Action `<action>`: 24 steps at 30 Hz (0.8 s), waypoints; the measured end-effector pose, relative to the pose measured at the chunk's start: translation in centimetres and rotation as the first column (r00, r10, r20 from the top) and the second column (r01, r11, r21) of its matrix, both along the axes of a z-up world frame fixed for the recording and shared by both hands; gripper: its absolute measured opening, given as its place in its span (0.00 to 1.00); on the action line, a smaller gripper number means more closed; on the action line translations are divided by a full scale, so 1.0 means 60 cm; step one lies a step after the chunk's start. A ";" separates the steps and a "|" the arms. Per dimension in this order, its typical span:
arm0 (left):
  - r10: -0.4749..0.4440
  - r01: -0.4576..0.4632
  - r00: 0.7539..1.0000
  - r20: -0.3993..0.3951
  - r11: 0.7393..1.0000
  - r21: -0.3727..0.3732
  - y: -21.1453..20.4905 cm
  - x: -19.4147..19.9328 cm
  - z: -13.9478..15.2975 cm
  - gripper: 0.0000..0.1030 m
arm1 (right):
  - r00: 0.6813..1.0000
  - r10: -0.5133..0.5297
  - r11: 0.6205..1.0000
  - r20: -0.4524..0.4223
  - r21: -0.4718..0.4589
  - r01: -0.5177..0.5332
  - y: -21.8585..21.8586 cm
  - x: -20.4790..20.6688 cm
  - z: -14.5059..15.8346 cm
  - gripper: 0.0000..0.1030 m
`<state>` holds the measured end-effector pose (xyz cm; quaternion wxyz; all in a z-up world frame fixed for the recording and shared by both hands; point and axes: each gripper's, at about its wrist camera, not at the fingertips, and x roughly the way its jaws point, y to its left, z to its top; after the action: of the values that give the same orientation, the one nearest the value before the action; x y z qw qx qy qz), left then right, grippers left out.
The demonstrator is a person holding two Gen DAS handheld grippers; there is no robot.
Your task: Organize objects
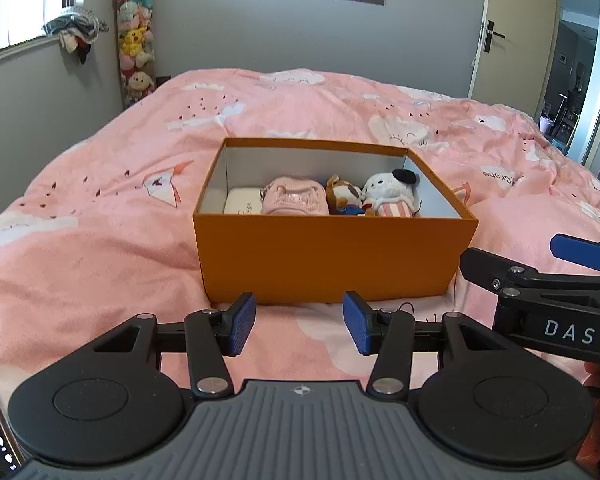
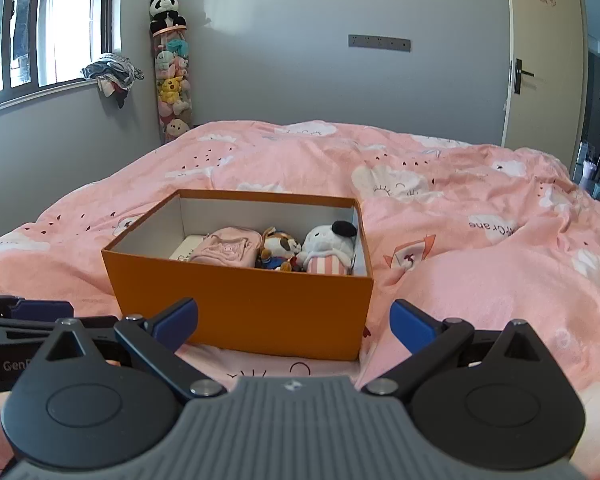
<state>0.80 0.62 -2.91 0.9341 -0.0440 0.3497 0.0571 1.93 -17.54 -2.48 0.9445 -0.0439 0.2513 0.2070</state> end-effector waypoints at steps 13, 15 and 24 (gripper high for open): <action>0.002 -0.002 1.000 -0.007 1.000 0.002 -0.003 -0.001 0.000 0.55 | 1.000 -0.005 1.000 -0.005 0.011 0.005 -0.003 -0.003 -0.001 0.99; 0.000 0.000 1.000 -0.005 1.000 0.006 -0.005 -0.001 0.001 0.55 | 1.000 -0.007 1.000 -0.007 0.015 0.007 -0.005 -0.002 0.000 0.99; -0.005 0.005 1.000 0.001 1.000 0.014 -0.009 -0.002 0.002 0.55 | 1.000 -0.009 1.000 -0.012 0.015 0.009 -0.006 -0.001 -0.001 0.99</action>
<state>0.69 0.10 -2.78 0.9347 -0.0365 0.3489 0.0572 1.87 -17.88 -2.53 0.9442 -0.0343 0.2556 0.2048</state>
